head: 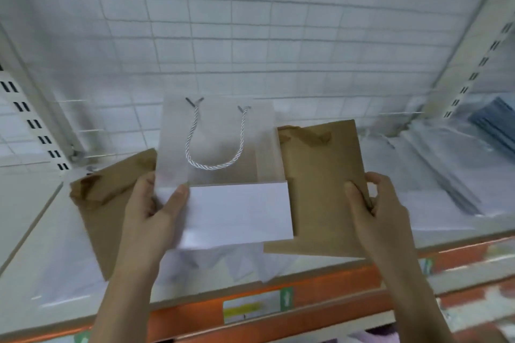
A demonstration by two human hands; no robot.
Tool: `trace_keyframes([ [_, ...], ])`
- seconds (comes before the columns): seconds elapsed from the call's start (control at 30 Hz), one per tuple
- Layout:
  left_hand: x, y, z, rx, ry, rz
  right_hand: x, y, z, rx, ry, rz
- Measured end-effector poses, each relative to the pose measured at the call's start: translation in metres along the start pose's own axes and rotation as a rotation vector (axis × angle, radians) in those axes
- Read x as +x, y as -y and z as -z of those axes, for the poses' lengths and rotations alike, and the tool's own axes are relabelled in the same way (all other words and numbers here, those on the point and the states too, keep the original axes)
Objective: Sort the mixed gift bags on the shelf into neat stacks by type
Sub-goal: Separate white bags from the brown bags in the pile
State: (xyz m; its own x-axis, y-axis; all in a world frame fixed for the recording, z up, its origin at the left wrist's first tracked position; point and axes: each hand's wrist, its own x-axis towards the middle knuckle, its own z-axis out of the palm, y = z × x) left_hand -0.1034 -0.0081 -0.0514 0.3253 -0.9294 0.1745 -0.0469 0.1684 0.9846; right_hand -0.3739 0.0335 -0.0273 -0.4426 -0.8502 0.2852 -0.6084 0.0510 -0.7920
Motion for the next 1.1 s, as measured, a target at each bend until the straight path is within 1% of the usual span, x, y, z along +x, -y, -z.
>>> trace_keyframes([
  [0.1,-0.007,-0.003,-0.043,-0.039,0.055,-0.006,0.014,-0.032,0.030,0.004,-0.020,-0.061],
  [0.2,-0.015,-0.003,-0.092,-0.071,0.064,0.000,0.032,-0.065,0.065,-0.025,-0.023,-0.085],
  [0.37,-0.039,-0.014,-0.194,-0.113,0.110,-0.012,0.067,-0.119,0.133,-0.077,-0.048,-0.128],
  [0.47,-0.055,-0.026,-0.250,-0.109,0.101,-0.057,0.085,-0.151,0.167,-0.109,-0.036,-0.161],
  [0.57,-0.066,-0.036,-0.285,-0.149,0.081,-0.125,0.100,-0.175,0.192,-0.083,-0.029,-0.186],
  [0.67,-0.078,-0.043,-0.302,-0.217,0.049,-0.233,0.110,-0.193,0.205,-0.028,-0.007,-0.198],
  [0.73,-0.081,-0.041,-0.310,-0.219,0.035,-0.234,0.114,-0.203,0.208,-0.012,0.002,-0.202],
  [0.8,-0.081,-0.033,-0.317,-0.129,0.042,-0.133,0.119,-0.210,0.211,-0.007,0.002,-0.211],
  [0.9,-0.082,-0.012,-0.326,0.211,0.069,0.062,0.126,-0.216,0.215,-0.013,-0.008,-0.194],
  [0.93,-0.083,-0.004,-0.329,0.338,0.064,0.100,0.128,-0.218,0.216,-0.016,-0.013,-0.181],
  [1.03,-0.090,0.007,-0.335,0.688,0.040,0.134,0.130,-0.221,0.220,-0.035,-0.062,-0.127],
  [1.1,-0.091,0.005,-0.340,0.799,0.047,0.148,0.129,-0.224,0.223,-0.009,-0.123,-0.099],
])
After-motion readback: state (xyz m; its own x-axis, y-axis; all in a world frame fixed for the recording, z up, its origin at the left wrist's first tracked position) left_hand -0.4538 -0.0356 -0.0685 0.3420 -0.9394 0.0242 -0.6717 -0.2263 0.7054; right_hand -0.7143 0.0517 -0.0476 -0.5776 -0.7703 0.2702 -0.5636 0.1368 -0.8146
